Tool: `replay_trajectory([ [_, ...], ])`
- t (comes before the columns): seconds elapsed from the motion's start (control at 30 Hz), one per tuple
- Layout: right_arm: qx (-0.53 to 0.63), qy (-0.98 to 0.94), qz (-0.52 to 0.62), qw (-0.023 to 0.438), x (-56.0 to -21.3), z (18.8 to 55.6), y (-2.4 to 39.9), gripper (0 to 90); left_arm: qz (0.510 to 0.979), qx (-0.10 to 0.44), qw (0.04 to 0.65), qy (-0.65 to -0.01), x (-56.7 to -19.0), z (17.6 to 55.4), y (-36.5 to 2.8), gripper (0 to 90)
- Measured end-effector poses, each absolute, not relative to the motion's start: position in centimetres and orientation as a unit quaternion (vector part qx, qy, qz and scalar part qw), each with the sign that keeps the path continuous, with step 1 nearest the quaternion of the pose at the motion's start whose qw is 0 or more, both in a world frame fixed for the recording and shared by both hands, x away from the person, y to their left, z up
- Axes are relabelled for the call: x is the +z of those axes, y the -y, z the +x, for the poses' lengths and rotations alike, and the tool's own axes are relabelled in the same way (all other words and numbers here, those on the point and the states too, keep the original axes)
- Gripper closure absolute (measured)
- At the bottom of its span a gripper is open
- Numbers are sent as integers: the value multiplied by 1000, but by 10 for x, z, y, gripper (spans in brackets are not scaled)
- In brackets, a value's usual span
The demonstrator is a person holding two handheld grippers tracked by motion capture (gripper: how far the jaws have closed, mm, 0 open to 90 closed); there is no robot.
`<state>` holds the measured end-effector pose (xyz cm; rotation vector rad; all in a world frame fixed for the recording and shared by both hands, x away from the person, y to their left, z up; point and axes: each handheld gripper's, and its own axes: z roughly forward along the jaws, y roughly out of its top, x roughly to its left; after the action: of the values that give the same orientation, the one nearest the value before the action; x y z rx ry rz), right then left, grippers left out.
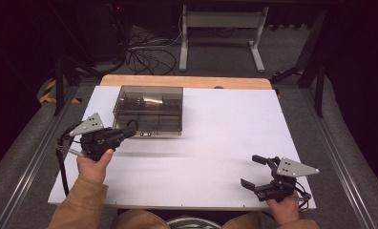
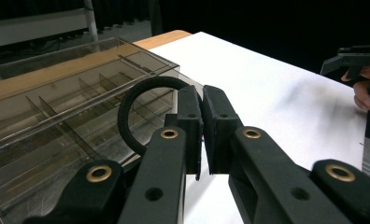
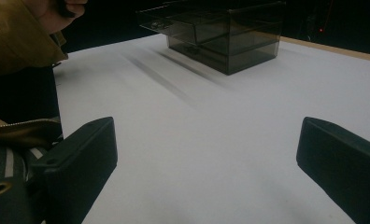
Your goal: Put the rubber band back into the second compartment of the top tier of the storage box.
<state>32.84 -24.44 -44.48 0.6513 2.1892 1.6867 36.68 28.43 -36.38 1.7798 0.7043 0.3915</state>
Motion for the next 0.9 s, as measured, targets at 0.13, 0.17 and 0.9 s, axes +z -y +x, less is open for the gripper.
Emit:
replay_trajectory([
  [0.13,587,-763,227,150,-445,329,244,55,755,167,559,-299,-363,371,-281,858],
  [0.17,587,-763,226,151,-445,329,244,55,756,166,559,-298,-363,372,-281,859],
  [0.9,587,-763,225,150,-445,328,245,55,757,170,547,-315,-366,397,-272,858],
])
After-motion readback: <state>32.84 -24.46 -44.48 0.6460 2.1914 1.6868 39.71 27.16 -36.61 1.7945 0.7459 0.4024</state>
